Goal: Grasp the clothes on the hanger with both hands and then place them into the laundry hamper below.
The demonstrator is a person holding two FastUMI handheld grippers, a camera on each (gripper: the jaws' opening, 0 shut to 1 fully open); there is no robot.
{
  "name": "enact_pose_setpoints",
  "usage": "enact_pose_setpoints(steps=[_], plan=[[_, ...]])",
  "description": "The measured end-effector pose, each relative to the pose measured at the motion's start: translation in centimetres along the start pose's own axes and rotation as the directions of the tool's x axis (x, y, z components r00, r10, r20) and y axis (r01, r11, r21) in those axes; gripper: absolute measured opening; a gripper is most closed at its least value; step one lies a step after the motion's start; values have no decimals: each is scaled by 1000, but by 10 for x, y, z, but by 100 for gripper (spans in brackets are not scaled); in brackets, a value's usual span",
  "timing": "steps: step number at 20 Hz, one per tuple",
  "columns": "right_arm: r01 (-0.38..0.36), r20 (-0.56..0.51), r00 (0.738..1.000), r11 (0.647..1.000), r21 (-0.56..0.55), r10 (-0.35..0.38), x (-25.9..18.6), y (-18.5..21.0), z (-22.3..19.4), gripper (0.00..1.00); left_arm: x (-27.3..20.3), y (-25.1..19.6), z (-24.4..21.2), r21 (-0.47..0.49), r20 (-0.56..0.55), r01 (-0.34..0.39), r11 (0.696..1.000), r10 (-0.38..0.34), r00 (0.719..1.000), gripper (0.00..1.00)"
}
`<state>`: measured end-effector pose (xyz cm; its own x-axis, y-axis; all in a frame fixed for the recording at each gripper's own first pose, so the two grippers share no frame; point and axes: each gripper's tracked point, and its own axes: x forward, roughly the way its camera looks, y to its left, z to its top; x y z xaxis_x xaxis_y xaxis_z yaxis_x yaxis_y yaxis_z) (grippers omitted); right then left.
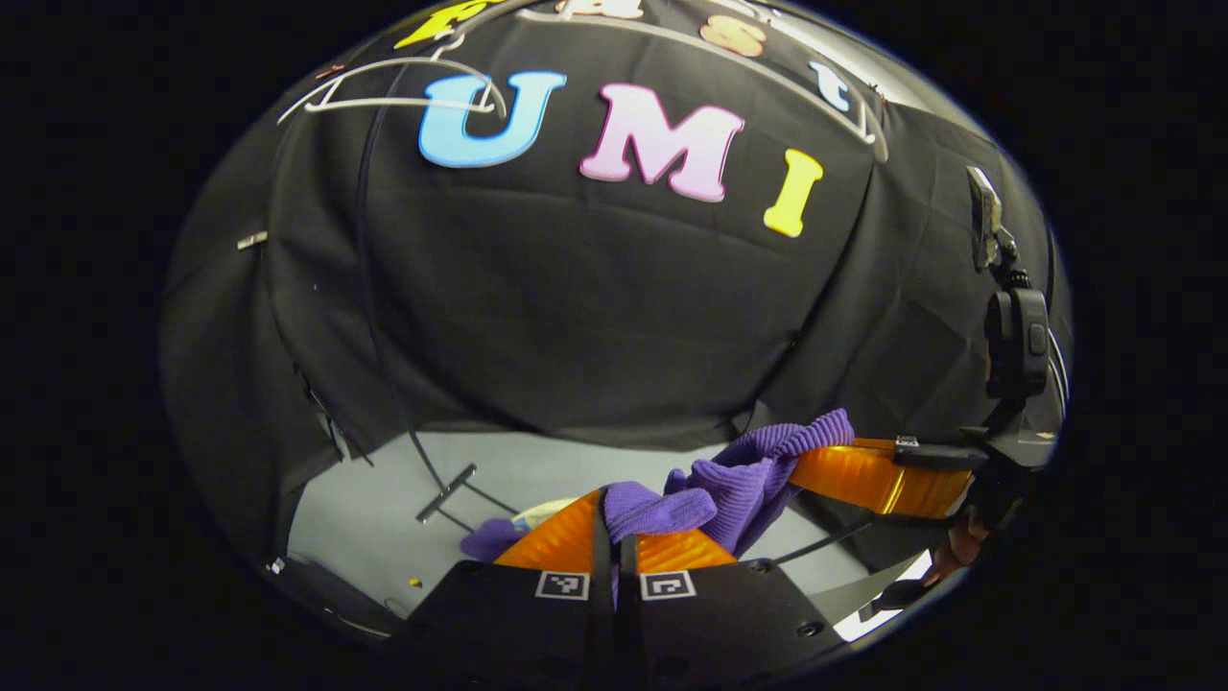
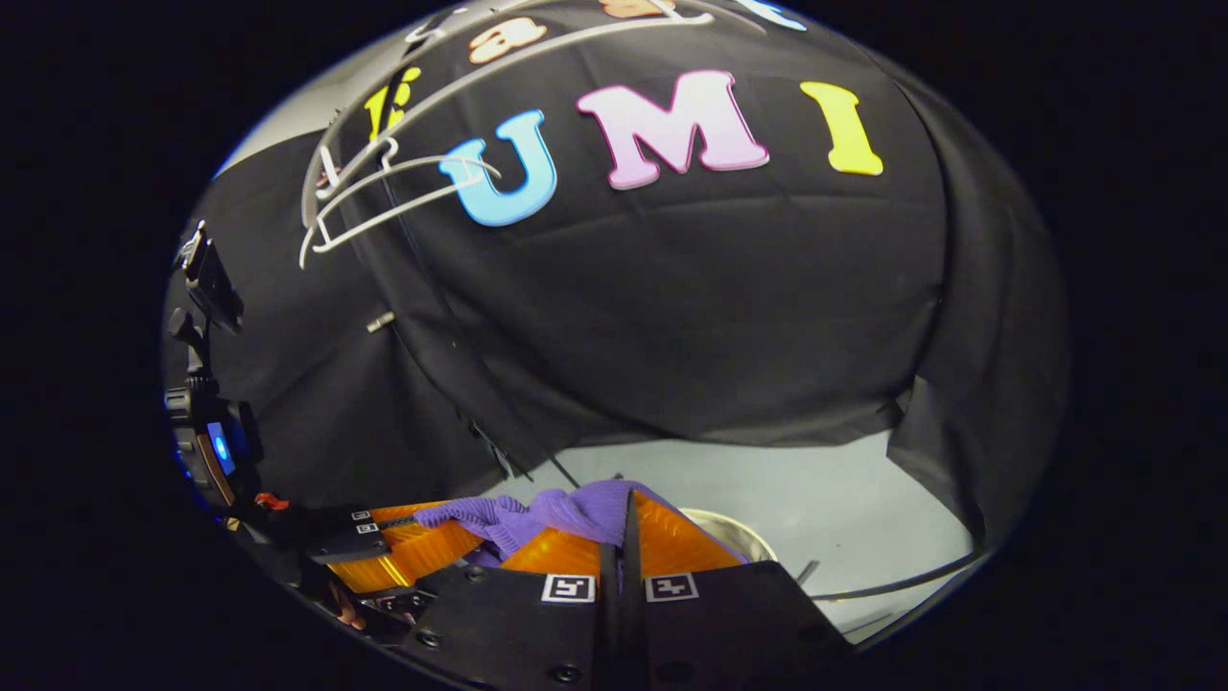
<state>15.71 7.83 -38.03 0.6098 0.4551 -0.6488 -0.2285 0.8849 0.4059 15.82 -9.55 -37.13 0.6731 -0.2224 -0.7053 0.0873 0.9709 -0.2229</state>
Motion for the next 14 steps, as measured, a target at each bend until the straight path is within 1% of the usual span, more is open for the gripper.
enact_pose_setpoints(steps=[3,6,10,12,13,14], plan=[[47,-134,989,997,-69,-56,27,-23,-52,5,34,6,-42,-11,-129,-19,1000,18,991,5],[83,-254,961,990,-116,-110,45,-50,-105,5,50,7,-72,3,-241,-44,999,44,970,5],[128,-352,921,983,-132,-167,51,-70,-139,5,57,7,-95,38,-346,-88,995,96,933,5],[161,-381,902,977,-142,-204,50,-82,-150,5,56,7,-95,48,-373,-113,992,123,920,5],[177,-391,894,975,-136,-217,50,-87,-155,5,55,10,-94,53,-375,-125,991,135,917,5],[179,-389,897,978,-109,-207,49,-87,-154,5,52,10,-95,51,-373,-135,990,144,917,5]])
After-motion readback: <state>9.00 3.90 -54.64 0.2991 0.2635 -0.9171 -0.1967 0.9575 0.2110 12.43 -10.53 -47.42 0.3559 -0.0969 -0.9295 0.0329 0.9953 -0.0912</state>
